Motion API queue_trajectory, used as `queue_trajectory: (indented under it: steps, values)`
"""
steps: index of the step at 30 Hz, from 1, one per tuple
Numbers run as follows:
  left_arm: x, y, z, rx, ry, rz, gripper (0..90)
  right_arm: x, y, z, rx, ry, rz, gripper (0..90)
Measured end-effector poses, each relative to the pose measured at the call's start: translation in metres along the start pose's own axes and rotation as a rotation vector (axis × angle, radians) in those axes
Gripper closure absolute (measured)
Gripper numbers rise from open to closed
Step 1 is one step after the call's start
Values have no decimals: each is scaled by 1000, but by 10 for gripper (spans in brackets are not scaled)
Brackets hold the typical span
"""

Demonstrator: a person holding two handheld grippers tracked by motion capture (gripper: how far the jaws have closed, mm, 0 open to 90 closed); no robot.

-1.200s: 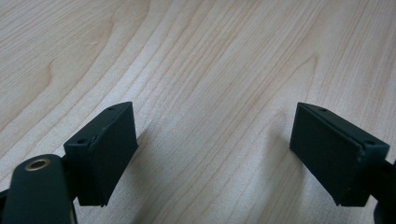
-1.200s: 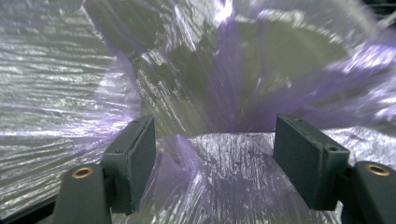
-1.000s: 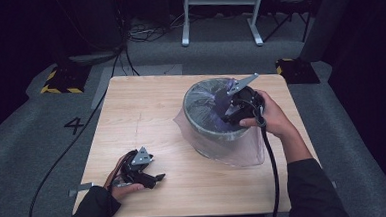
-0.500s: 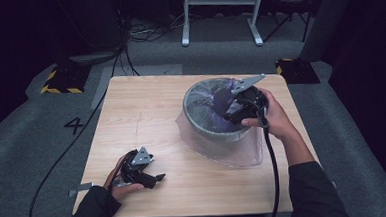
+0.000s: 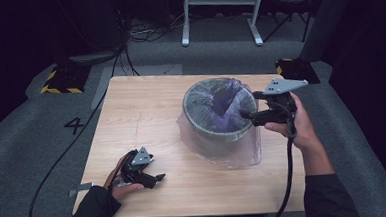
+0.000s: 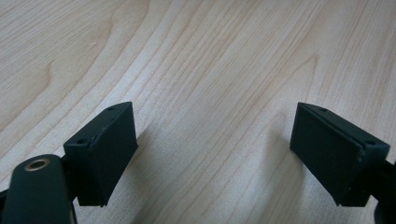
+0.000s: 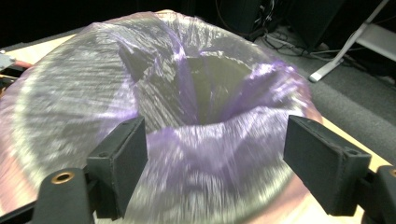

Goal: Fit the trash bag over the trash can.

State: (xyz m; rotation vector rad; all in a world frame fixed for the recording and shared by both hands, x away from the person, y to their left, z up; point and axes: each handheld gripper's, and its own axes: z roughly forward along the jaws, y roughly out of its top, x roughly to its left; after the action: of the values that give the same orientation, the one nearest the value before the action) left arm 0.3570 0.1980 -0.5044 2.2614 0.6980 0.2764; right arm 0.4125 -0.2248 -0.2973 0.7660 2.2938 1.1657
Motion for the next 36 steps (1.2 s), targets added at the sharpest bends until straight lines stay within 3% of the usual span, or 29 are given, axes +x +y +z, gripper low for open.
queue_trajectory:
  steps: [5, 10, 14, 24, 28, 36]
  values:
    - [0, 0, 0, -1, 0, -1, 142, 3, -19, -19, -17, -17, -5, 207]
    - [0, 0, 0, -2, -1, 0, 141, 8, -34, -30, -6, -35, -38, 195]
    - [0, 0, 0, -2, -1, 0, 141, 9, -47, -34, -7, -45, -21, 199]
    - [0, 0, 0, -2, -1, 0, 140, 6, -92, -23, 10, -54, 23, 199]
    - [0, 0, 0, -1, -2, 1, 140, 8, -109, -15, 75, -64, 16, 194]
    - [0, 1, 1, -1, -5, 5, 140, 10, -143, -4, 145, -77, 64, 196]
